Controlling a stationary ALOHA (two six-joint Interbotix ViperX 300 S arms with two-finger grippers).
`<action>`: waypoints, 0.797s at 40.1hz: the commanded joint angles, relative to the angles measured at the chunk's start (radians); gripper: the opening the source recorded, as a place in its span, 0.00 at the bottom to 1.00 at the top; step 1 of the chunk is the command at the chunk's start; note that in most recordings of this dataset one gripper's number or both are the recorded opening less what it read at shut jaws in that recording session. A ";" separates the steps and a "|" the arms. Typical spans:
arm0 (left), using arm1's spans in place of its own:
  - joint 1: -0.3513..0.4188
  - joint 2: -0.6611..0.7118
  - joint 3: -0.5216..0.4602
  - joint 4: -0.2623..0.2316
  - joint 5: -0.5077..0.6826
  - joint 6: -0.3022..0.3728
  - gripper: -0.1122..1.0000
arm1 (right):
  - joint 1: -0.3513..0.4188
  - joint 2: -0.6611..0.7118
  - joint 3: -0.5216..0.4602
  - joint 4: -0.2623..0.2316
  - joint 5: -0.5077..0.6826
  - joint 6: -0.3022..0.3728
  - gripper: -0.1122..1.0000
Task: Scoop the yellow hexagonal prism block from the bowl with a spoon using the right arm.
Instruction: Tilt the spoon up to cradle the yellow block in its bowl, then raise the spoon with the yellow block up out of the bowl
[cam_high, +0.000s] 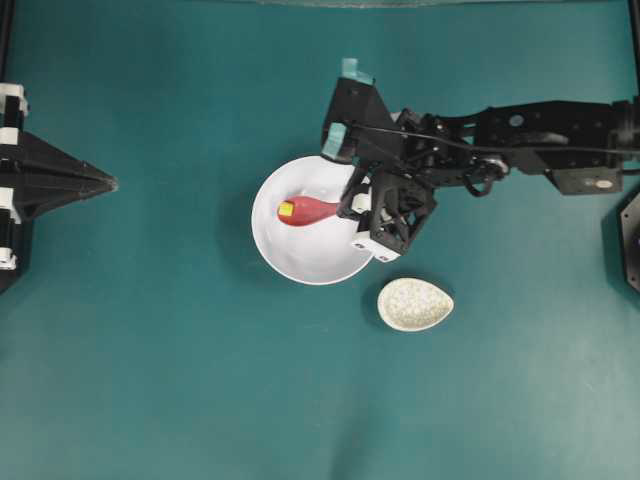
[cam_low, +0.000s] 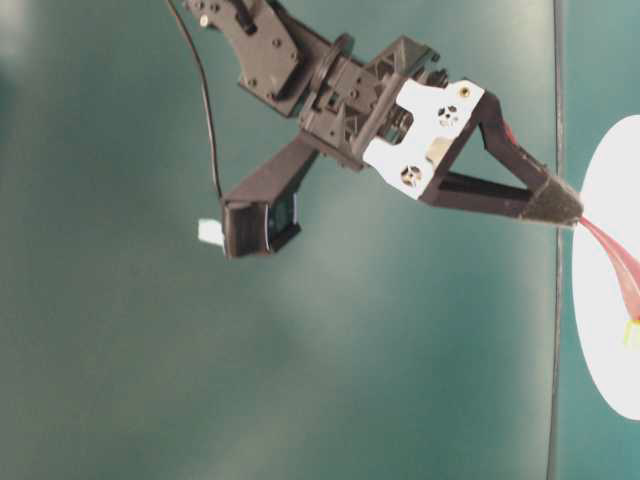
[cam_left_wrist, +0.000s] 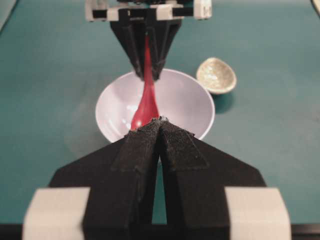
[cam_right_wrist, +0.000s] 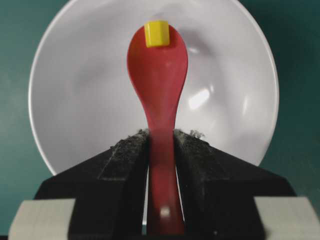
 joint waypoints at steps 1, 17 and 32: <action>0.003 0.003 -0.029 0.002 -0.005 0.002 0.10 | 0.008 -0.044 0.011 0.000 -0.048 0.002 0.31; 0.003 0.003 -0.029 0.003 -0.005 0.002 0.10 | 0.012 -0.097 0.098 -0.002 -0.207 -0.005 0.31; 0.003 0.003 -0.031 0.002 -0.005 0.003 0.10 | 0.020 -0.117 0.161 -0.020 -0.367 -0.006 0.31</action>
